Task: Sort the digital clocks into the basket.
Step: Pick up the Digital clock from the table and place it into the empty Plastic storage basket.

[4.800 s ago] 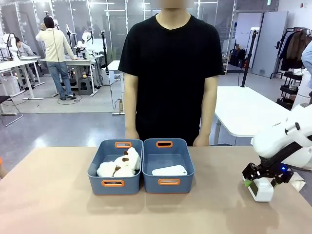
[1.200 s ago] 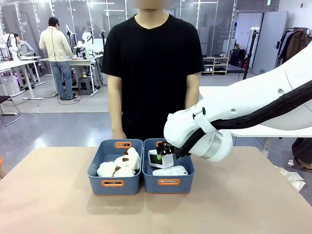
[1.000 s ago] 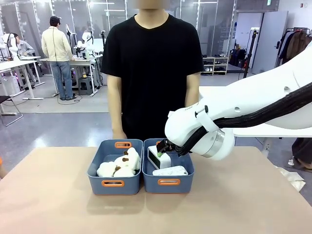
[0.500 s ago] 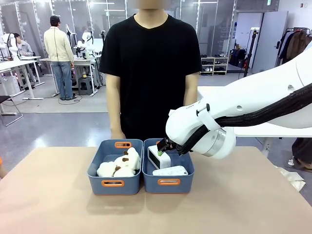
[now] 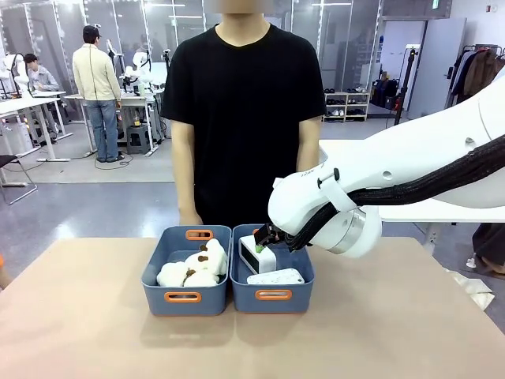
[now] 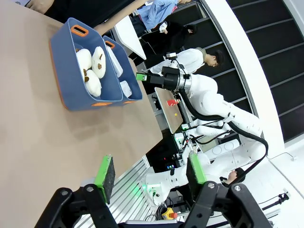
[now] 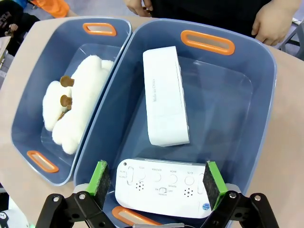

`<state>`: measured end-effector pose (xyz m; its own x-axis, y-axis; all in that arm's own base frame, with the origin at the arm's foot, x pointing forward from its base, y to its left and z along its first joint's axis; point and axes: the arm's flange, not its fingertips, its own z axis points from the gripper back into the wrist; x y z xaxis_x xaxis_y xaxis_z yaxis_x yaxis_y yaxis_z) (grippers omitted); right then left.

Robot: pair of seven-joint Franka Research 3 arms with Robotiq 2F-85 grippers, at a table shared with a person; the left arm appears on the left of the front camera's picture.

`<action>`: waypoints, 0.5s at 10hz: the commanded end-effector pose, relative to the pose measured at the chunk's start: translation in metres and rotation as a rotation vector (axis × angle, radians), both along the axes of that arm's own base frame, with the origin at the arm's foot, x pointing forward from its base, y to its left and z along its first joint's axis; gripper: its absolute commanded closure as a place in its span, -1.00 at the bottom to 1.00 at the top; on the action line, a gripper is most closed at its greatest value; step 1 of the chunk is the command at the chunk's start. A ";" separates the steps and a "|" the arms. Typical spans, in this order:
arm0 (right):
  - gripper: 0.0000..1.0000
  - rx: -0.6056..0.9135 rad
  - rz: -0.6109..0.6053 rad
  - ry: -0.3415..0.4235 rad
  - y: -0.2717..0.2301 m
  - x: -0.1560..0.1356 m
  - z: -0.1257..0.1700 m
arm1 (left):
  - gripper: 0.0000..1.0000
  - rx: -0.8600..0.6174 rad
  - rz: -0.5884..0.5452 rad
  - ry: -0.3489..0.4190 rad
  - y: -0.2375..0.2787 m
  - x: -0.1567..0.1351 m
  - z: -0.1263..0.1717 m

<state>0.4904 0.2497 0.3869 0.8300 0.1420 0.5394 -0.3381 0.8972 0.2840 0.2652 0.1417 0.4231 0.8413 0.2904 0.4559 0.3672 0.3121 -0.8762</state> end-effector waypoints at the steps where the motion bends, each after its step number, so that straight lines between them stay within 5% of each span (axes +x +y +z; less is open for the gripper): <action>1: -1.00 0.000 0.001 -0.001 0.001 0.001 0.000 | -0.56 0.000 0.003 -0.008 0.000 -0.001 0.003; 5: -1.00 0.000 0.000 0.000 0.000 0.000 0.000 | -0.56 0.000 0.003 -0.008 0.000 -0.001 0.003</action>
